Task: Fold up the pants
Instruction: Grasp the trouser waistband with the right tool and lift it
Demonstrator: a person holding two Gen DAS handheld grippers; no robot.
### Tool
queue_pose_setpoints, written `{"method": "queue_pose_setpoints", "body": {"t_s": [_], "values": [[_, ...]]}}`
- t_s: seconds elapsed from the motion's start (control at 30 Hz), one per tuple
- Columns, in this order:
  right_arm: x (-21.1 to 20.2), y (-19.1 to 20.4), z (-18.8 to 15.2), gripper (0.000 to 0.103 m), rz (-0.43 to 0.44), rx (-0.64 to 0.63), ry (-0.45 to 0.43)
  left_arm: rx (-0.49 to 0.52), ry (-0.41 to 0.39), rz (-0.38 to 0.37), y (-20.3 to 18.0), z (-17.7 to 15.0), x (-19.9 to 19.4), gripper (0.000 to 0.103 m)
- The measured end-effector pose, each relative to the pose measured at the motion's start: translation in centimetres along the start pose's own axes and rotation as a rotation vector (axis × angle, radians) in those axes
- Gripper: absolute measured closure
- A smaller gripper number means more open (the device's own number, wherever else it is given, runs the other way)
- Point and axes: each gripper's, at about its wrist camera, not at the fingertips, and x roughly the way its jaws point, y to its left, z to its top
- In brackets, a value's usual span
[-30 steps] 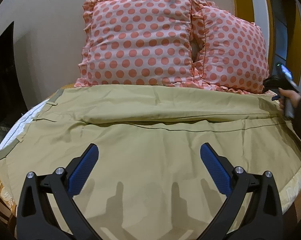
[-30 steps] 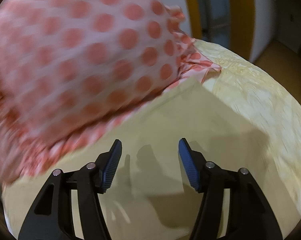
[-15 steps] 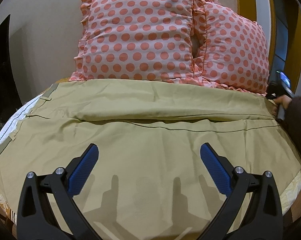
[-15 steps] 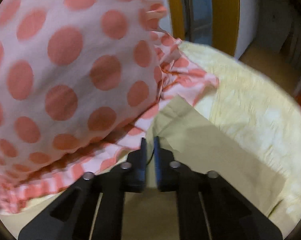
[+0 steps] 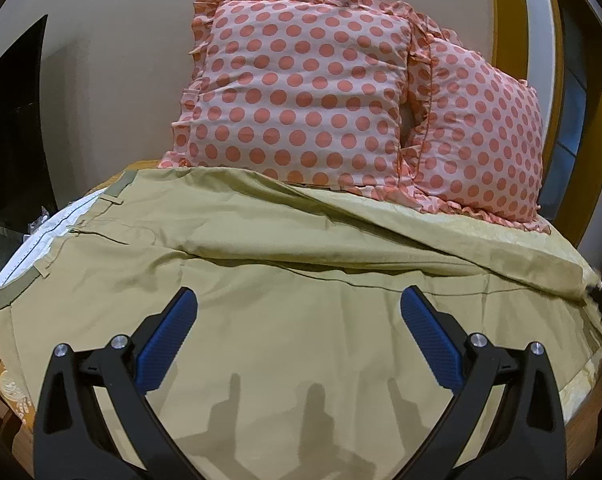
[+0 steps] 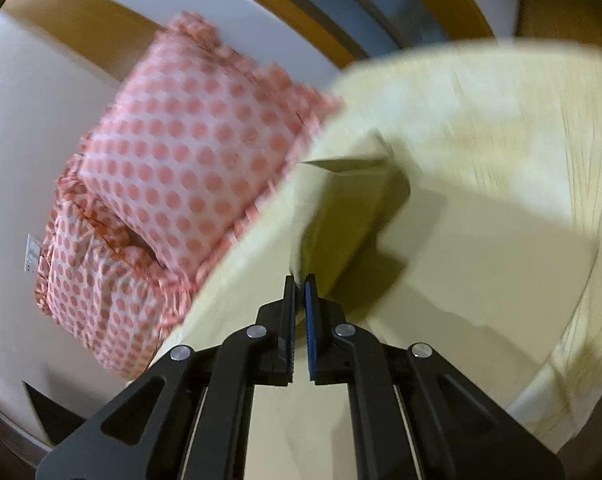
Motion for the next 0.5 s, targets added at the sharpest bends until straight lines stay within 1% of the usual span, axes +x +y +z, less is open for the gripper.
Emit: {"method": "queue_pose_setpoints", "body": {"t_s": [0.03, 0.1, 0.17, 0.23, 0.27, 0.3, 0.33, 0.37, 0.4, 0.43, 0.5], "values": [[-0.1, -0.6, -0.1, 0.094, 0.007, 0.048, 0.027, -0.003, 0.0, 0.011, 0.2, 0.1, -0.2, 0.002], [-0.1, -1.0, -0.6, 0.077, 0.013, 0.087, 0.046, -0.015, -0.006, 0.034, 0.9, 0.3, -0.7, 0.002], [-0.5, -0.7, -0.9, 0.071, 0.005, 0.065, 0.031, -0.031, -0.013, 0.051, 1.5, 0.5, -1.0, 0.002], [-0.7, -0.6, -1.0, 0.071, -0.01, 0.053, 0.013, -0.057, -0.018, 0.056, 2.5, 0.9, -1.1, 0.002], [-0.6, -0.6, -1.0, 0.072, -0.016, 0.032, -0.001, -0.07, -0.025, 0.029, 3.1, 1.3, -1.1, 0.002], [-0.2, -0.4, -0.8, 0.092, -0.023, 0.009, -0.01, -0.081, -0.027, -0.002, 3.5, 1.6, -1.0, 0.002], [-0.1, -0.6, -0.6, 0.101, -0.011, 0.0, -0.015, -0.09, -0.025, -0.021, 3.9, 1.9, -0.9, 0.002], [-0.7, -1.1, -0.6, 0.102, 0.03, 0.014, -0.022, -0.107, -0.018, -0.05, 4.6, 2.6, -0.5, 0.002], [-1.7, -1.3, -0.6, 0.102, 0.084, 0.022, -0.041, -0.125, -0.009, -0.059, 5.2, 3.1, -0.3, 0.002], [-3.8, -1.3, -0.9, 0.102, 0.12, -0.003, -0.084, -0.141, -0.002, -0.062, 5.7, 3.5, 0.0, 0.002], [-6.6, -1.6, -1.5, 0.102, 0.146, -0.04, -0.136, -0.193, 0.014, -0.069, 7.2, 4.7, 1.2, 0.002]]}}
